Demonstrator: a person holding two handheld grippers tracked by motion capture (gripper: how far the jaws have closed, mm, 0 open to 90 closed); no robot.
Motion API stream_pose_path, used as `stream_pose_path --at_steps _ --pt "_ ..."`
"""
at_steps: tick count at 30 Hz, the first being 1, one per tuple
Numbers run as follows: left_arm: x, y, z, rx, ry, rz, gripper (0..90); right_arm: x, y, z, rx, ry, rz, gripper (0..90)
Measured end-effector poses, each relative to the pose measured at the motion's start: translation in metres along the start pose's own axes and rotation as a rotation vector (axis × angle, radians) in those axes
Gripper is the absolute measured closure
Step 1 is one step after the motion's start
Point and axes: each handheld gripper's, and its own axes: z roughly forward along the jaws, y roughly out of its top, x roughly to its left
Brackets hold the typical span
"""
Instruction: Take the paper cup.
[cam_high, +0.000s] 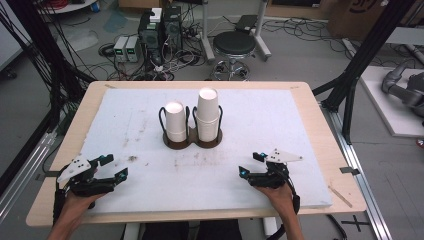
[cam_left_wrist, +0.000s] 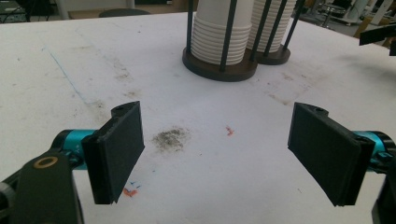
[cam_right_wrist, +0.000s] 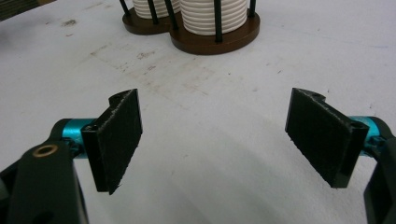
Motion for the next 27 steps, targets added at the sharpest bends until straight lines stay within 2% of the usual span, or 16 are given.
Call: stream_pose_path --at_steps 10,15,21,24,27 --pt "0.000 0.000 0.001 0.005 -0.003 0.000 18.3 -0.001 0.000 0.000 0.003 0.011 0.009 19.4" --pt "0.000 0.000 0.001 0.005 -0.004 0.000 18.3 -0.001 0.000 0.000 -0.003 0.015 -0.002 19.4" --pt "0.000 0.001 0.001 0.009 -0.007 -0.003 18.3 -0.002 0.002 0.001 0.014 0.029 -0.005 19.4" --pt "0.000 0.000 0.001 0.010 -0.009 0.000 18.3 -0.001 0.008 -0.003 0.029 0.046 -0.012 19.4" --pt "0.000 0.001 0.002 0.016 -0.007 0.002 18.3 -0.001 0.019 -0.010 0.010 0.059 -0.022 19.4"
